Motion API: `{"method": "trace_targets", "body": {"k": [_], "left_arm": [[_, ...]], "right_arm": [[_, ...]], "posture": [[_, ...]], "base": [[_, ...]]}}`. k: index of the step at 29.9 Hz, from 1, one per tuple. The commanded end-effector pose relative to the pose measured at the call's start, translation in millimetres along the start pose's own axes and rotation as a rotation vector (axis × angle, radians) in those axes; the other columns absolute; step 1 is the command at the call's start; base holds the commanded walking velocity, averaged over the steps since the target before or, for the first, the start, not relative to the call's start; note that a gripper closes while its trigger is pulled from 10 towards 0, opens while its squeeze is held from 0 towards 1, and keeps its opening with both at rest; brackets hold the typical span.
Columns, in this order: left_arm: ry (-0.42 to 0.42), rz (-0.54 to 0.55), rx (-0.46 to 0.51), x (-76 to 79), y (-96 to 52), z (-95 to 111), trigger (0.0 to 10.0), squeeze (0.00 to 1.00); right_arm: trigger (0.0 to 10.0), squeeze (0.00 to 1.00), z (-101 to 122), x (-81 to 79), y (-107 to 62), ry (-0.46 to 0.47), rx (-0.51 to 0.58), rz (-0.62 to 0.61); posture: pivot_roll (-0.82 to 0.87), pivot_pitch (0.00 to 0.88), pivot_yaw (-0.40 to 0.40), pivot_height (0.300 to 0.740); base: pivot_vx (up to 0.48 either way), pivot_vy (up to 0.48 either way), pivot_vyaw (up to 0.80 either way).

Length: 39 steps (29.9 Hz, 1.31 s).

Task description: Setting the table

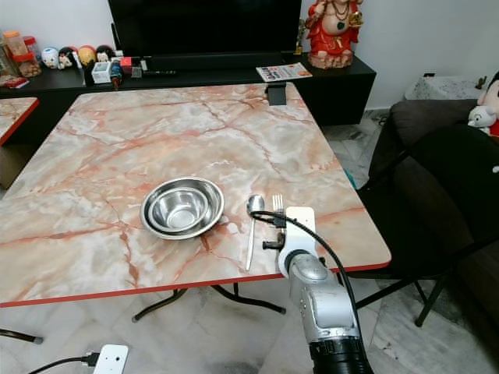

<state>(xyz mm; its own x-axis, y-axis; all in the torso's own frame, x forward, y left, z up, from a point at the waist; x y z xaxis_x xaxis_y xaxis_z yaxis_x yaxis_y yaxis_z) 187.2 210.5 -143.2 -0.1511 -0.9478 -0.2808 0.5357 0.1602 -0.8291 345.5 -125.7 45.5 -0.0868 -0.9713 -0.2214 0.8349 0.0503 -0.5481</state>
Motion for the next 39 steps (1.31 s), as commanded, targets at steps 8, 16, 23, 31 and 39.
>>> {"method": "trace_targets", "body": {"k": [8, 16, 23, 31, 39], "left_arm": [[0.011, -0.005, -0.02, 0.2, -0.4, -4.9, 10.0, 0.0], [0.011, -0.005, -0.022, 0.0, -0.4, -5.3, 10.0, 0.0], [0.01, -0.006, -0.02, 0.1, -0.3, -4.7, 10.0, 0.0], [0.006, 0.01, -0.003, -1.8, -0.1, -1.1, 10.0, 0.0], [-0.026, 0.041, 0.044, -8.0, 0.7, 10.4, 10.0, 0.0]], "right_arm": [[10.0, 1.0, 7.7, -3.0, 0.8, 0.0, 0.022, 0.002], [10.0, 0.0, 20.0, -8.3, -1.7, -0.04, 0.075, 0.018], [10.0, 0.0, 50.4, -16.8, -8.4, -0.053, 0.225, 0.052], [10.0, 0.0, 105.9, -43.3, -34.0, -0.122, 0.569, 0.165], [10.0, 0.0, 121.2, -49.7, -48.7, -0.105, 0.714, 0.232]], "posture": [[-0.05, 0.0, 0.01, 0.732], [-0.05, 0.0, 0.009, 0.732], [-0.05, 0.0, 0.009, 0.732], [-0.05, 0.0, 0.012, 0.732], [-0.05, 0.0, 0.011, 0.732]], "base": [[0.0, 0.0, 0.0], [0.0, 0.0, 0.0], [0.0, 0.0, 0.0], [0.0, 0.0, 0.0], [0.0, 0.0, 0.0]]}}
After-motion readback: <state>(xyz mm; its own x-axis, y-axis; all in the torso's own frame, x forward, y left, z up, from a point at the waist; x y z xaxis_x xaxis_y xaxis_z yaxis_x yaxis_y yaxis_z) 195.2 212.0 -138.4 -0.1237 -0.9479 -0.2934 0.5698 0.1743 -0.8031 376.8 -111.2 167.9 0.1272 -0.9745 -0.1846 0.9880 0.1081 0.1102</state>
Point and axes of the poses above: a point about 5 cm out from each wrist's last joint towards the gripper, its own y axis pointing out of the wrist towards the gripper, its own z axis along the axis of the wrist's last joint, x = y × z, the point moved 6 cm from there along y, pointing out of the wrist towards the gripper, and after that the axes turned 11 degrees about y, right-handed, at the moved point
